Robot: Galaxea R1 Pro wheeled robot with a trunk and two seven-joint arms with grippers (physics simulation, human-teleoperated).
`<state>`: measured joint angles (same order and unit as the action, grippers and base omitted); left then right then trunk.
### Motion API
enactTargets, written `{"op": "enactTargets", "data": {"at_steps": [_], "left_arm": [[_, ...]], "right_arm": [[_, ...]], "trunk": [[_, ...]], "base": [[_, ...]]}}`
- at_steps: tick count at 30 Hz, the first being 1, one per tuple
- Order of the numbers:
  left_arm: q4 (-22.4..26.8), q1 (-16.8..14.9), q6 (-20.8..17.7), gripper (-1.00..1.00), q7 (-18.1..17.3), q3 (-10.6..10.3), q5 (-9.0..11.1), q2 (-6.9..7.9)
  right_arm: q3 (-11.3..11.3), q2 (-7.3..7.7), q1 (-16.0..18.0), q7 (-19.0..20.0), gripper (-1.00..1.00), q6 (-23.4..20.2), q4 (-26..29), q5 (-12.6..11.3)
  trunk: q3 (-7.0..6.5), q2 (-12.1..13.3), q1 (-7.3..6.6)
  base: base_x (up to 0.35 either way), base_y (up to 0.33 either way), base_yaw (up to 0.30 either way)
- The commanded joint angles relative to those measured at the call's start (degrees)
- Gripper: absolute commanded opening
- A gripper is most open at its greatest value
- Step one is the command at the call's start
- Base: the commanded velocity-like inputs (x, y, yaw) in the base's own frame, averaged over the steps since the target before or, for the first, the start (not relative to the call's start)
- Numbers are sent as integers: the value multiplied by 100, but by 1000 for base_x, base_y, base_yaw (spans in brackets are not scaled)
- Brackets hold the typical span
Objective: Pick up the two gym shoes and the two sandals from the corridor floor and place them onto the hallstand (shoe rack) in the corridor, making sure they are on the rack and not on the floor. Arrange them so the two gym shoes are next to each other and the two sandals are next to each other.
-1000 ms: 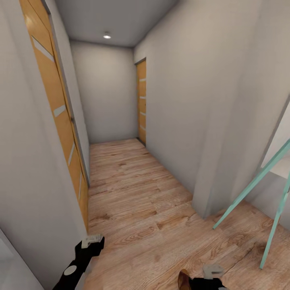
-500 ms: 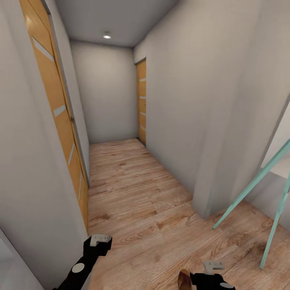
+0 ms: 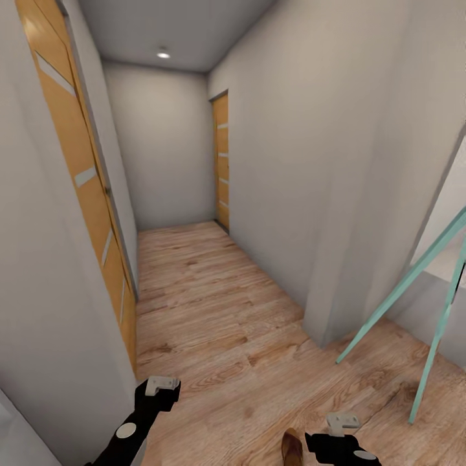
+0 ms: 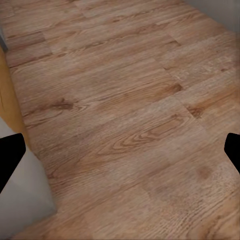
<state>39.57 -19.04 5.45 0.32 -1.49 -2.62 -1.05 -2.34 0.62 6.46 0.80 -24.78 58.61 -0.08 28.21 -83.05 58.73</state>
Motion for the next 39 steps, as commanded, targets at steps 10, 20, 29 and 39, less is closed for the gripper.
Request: {"op": "enactTargets", "data": {"at_steps": [10, 20, 29, 39], "left_arm": [[-2, -3, 17, 100, -3, 0, -28, 0], [-8, -3, 19, 100, -21, -3, -28, 0], [-17, -3, 23, 100, -23, 0, -28, 0], [-27, -3, 26, 100, -23, 0, -28, 0]], "right_arm": [[-4, -1, -1, 8, 100, -31, 16, 0], [-11, 7, 0, 8, 100, -32, 25, 0], [-11, 7, -2, 8, 100, -30, 27, 0], [-10, 8, -3, 11, 100, -31, 20, 0]], "trunk": [[68, -124, 66], [184, -204, 109], [429, -565, 307], [693, -966, 527]], "base": [[0, 0, -10], [0, 0, 0], [0, 0, 4], [0, 0, 62]]}}
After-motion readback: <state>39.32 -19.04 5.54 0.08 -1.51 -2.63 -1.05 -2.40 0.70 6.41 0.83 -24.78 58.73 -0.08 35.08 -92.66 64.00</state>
